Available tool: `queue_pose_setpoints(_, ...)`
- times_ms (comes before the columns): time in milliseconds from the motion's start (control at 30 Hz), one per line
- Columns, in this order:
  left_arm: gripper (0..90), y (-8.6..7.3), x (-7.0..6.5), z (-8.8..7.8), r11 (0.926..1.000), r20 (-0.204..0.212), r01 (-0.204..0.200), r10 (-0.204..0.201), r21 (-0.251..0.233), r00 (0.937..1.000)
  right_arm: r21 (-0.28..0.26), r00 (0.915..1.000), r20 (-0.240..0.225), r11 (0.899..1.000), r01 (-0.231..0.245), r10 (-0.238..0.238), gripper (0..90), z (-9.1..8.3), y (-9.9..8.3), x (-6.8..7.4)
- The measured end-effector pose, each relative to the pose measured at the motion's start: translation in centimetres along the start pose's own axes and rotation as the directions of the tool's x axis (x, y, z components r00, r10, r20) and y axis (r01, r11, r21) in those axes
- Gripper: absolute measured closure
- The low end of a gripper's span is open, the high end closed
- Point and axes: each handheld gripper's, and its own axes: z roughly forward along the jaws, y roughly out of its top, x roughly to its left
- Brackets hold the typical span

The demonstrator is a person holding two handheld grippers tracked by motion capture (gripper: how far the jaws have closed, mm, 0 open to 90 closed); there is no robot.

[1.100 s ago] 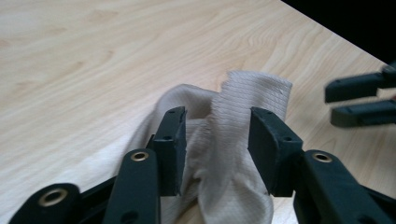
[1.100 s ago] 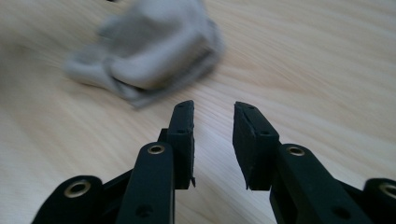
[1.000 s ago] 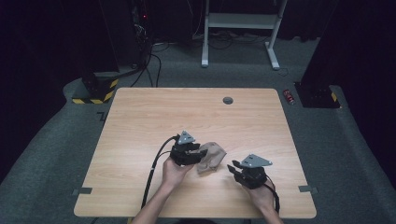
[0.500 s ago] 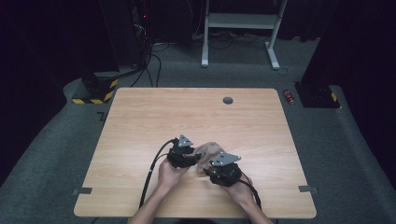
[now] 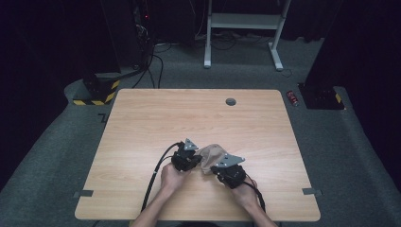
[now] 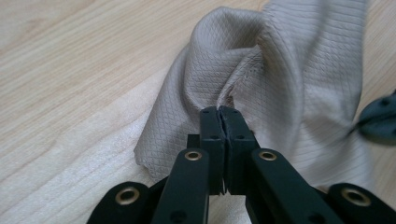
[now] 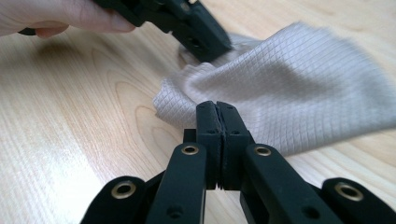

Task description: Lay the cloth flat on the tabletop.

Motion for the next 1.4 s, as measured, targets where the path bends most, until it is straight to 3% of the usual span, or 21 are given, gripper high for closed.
queue_pose_setpoints(100, 88.5, 0.1, 0.2, -1.0, 0.9994, 0.002, 0.012, -0.012, -0.033, 0.9999, -0.036, 0.9995, 0.028, 0.999, -0.012, 0.013, 88.9, -1.9, -0.3, -0.8)
queue_pose_setpoints(267, 88.6, 0.0, 0.6, -1.9, 0.9985, -0.012, 0.012, -0.013, -0.053, 0.9998, -0.055, 0.997, 0.067, 0.998, -0.035, 0.039, 88.9, -3.3, -0.9, -2.0)
queue_pose_setpoints(300, 88.5, -0.2, 0.9, -2.4, 0.9982, -0.018, 0.015, -0.016, -0.058, 0.9997, -0.06, 0.9938, 0.089, 0.996, -0.06, 0.066, 88.9, -4.0, -1.5, -2.9)
queue_pose_setpoints(467, 88.4, -0.6, 1.3, -2.6, 0.999, -0.03, 0.015, -0.017, -0.042, 0.9994, -0.051, 0.9868, 0.121, 0.994, -0.102, 0.107, 89.0, -4.4, -2.5, -4.2)
queue_pose_setpoints(567, 87.3, -0.9, 1.2, -2.2, 0.9994, -0.042, 0.018, -0.019, -0.03, 0.999, -0.009, 0.9821, 0.127, 0.99, -0.139, 0.139, 84.9, -3.8, -3.4, -4.8)
queue_pose_setpoints(667, 77.6, -0.8, 1.0, -2.3, 0.9988, -0.032, 0.021, -0.023, -0.045, 0.9992, -0.034, 0.9817, 0.125, 0.99, -0.14, 0.144, 73.6, -3.9, -3.3, -4.3)
queue_pose_setpoints(800, 69.0, -0.6, 0.4, -2.5, 0.9987, -0.03, -0.012, 0.011, -0.05, 0.9995, -0.092, 0.9915, 0.095, 0.993, -0.08, 0.089, 65.0, -4.5, -2.1, -2.6)
queue_pose_setpoints(900, 67.2, -0.5, 0.1, -2.0, 0.9993, -0.024, -0.02, 0.019, -0.032, 0.9995, -0.059, 0.9969, 0.077, 0.998, -0.008, 0.013, 60.7, -3.3, -1.1, -0.9)
queue_pose_setpoints(933, 67.1, -0.5, 0.1, -2.0, 0.9993, -0.024, -0.02, 0.019, -0.032, 0.9995, -0.059, 0.9969, 0.077, 0.998, -0.008, 0.013, 60.7, -3.3, -1.1, -0.9)
queue_pose_setpoints(967, 67.1, -0.5, 0.0, -1.5, 0.9996, -0.024, -0.021, 0.02, -0.017, 0.9995, -0.012, 0.9979, 0.065, 1.0, 0.005, -0.004, 59.3, -2.0, -0.8, -0.5)
queue_pose_setpoints(1067, 69.0, -0.5, -0.1, -0.7, 0.9993, -0.028, -0.036, 0.036, 0.013, 0.999, 0.051, 0.9979, 0.064, 0.999, 0.001, -0.004, 62.3, -0.1, -0.8, -0.6)
queue_pose_setpoints(1167, 76.0, -0.4, -0.3, -0.2, 0.9982, -0.034, -0.051, 0.052, 0.032, 0.9981, 0.095, 0.9954, 0.095, 0.995, -0.018, 0.009, 83.4, 1.0, -1.0, -1.1)
queue_pose_setpoints(1333, 85.6, -0.1, -0.5, -0.1, 0.9967, -0.038, -0.073, 0.074, 0.035, 0.9965, 0.034, 0.9943, 0.105, 0.999, -0.022, 0.019, 87.3, -0.5, -0.8, -1.5)
queue_pose_setpoints(1400, 88.5, -0.1, -0.5, -0.2, 0.9964, -0.04, -0.077, 0.079, 0.036, 0.9961, -0.002, 0.9938, 0.102, 0.999, -0.043, 0.043, 86.7, -1.4, -0.7, -1.9)
